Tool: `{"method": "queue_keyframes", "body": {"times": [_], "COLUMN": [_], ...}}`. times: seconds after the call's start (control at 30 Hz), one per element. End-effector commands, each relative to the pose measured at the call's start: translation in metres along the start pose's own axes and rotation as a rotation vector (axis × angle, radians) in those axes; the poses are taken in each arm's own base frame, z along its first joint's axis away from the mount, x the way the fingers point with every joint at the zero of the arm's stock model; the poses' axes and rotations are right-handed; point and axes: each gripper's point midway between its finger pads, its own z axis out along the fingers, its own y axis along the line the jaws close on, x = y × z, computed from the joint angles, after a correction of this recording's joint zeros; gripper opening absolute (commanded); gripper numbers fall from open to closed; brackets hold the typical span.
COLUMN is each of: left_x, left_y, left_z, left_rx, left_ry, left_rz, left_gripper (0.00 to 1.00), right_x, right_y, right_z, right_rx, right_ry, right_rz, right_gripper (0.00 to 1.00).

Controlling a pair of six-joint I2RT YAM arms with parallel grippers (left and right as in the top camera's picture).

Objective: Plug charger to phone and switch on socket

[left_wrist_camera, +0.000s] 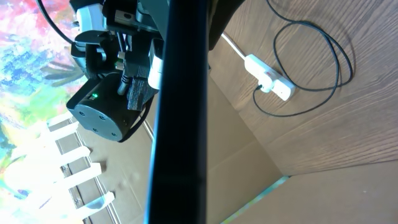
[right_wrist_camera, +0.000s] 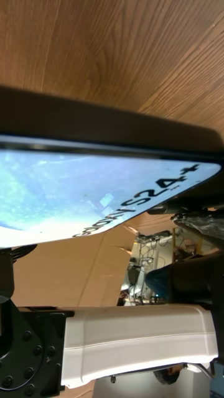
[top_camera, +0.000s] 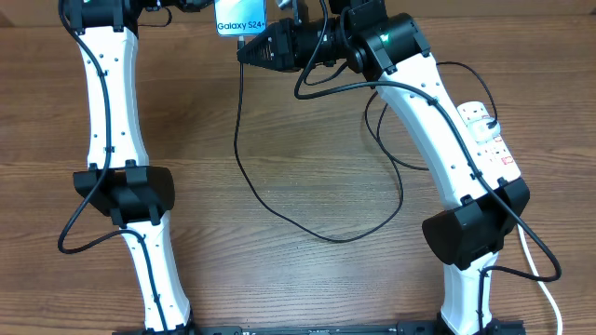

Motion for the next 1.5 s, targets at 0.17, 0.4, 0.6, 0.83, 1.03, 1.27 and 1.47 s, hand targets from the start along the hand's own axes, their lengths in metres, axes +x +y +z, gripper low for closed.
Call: {"method": "queue_keyframes", "body": {"times": [0.17,0.4,0.6,0.83,1.03,1.27,1.47], "left_x": [0.001,0.001,0.001,0.001,-0.001,-0.022,-0.028], "left_y": [-0.030,-0.030,-0.030,-0.030,-0.028,0.005,0.075], "left_z": [-0.002,-0.002,-0.002,-0.002,-0.001,-0.005,-0.035], "left_rx": [0.029,0.029,0.029,0.029,0.016,-0.176,-0.561], "left_ry": [0.016,0.016,0.015,0.015,0.007,-0.116,-0.289], "left_rz": [0.056,0.057,0.058,0.061,0.059,0.017,-0.159], "left_gripper": [0.04,0.04,0.04,0.04,0.04,0.04,0.04], "right_x": [-0.010,-0.016,-0.016,-0.019,-0.017,-0.004,0.018], "right_y": [0.016,0.020,0.020,0.014,-0.007,-0.031,-0.070], "right_z": [-0.011,-0.011,-0.011,-0.017,-0.018,-0.022,-0.035], "right_rx": [0.010,-0.003,-0.002,0.010,0.114,0.234,0.457], "right_ry": [-0.044,-0.065,-0.066,-0.075,-0.087,-0.068,-0.038], "right_rz": [-0.038,-0.045,-0.045,-0.034,0.019,0.101,0.196], "right_gripper": [0.04,0.04,0.04,0.04,0.04,0.04,0.04]}}
